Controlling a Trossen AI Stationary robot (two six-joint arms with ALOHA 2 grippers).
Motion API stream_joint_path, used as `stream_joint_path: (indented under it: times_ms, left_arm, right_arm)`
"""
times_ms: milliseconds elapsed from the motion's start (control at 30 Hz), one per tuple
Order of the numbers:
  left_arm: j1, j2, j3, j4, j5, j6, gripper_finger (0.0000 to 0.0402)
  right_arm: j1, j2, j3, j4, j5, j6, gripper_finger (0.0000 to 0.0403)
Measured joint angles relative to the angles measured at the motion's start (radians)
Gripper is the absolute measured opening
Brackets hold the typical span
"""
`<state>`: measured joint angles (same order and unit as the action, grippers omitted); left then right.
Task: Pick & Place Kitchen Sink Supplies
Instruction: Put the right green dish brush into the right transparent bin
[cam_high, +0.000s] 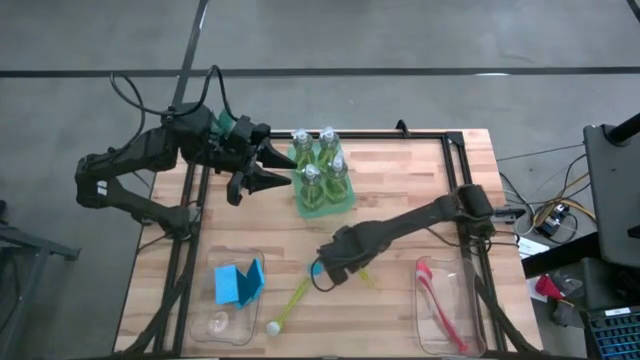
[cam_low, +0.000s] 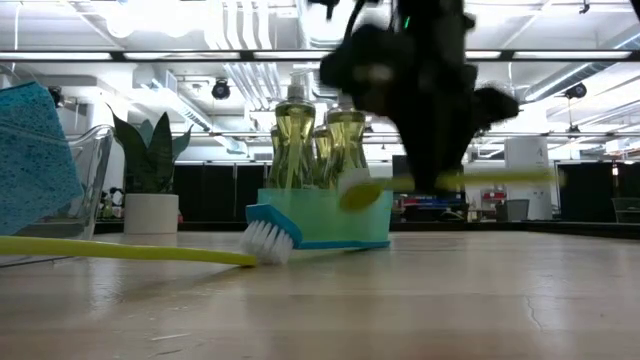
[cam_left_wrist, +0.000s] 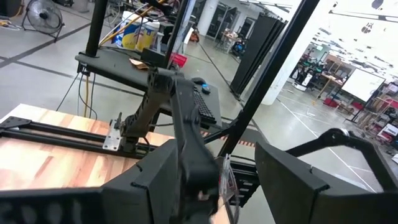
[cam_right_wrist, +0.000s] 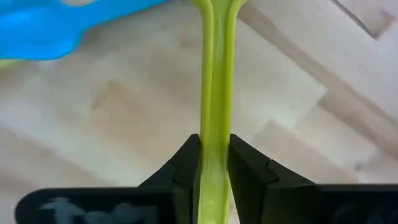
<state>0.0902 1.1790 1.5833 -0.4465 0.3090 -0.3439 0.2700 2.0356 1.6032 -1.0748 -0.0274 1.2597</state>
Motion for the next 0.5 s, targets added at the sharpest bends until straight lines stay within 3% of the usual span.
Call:
stream_joint_path:
  times_ms: [167,267,500]
  left_arm:
    - [0.0,0.004,0.0,0.001,0.0,0.002,0.0206]
    - [0.0,0.009,0.0,0.0,0.0,0.003,0.0206]
    - [0.0,0.017,0.0,0.002,0.0,0.01,0.0206]
  right_arm:
    - [0.045,-0.137,0.001,-0.034,0.007,0.125,0.0054]
    - [0.09,-0.219,0.001,-0.08,0.064,0.234,0.0054]
    - [0.257,-0.368,0.001,-0.298,0.135,0.553,0.0054]
